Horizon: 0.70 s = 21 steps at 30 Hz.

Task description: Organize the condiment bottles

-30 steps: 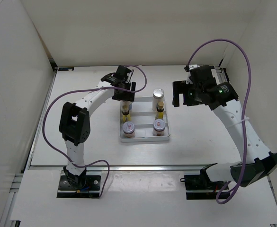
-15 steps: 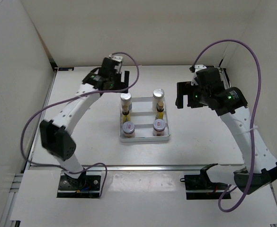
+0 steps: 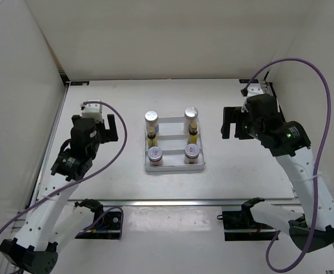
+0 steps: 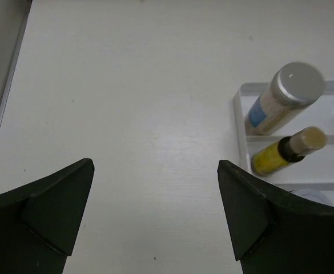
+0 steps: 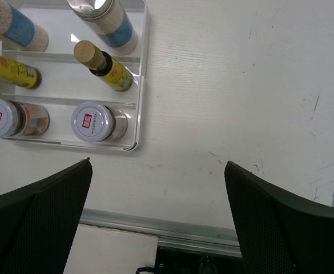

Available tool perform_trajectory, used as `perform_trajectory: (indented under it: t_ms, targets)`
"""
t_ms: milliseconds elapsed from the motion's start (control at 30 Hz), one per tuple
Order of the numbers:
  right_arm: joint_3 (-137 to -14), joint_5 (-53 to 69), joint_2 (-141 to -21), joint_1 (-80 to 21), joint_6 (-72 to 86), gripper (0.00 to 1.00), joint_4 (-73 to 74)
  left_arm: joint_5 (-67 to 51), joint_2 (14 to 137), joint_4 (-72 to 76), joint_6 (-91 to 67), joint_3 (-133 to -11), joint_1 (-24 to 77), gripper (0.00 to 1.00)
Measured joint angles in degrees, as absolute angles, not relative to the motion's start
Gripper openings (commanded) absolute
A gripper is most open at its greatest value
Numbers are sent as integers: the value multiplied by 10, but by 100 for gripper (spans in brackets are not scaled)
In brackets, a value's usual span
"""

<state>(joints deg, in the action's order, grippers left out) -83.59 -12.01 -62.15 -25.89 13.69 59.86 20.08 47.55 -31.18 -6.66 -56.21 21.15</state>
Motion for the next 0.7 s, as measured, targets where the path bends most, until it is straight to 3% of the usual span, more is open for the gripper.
perform_trajectory:
  t_ms: [333, 700]
  targets:
    - [-785, -168, -582, -259, 166, 100, 580, 258, 359, -268, -51, -383, 225, 100]
    - [-644, -211, -490, -259, 168, 100, 513, 309, 301, -199, -29, -352, 225, 100]
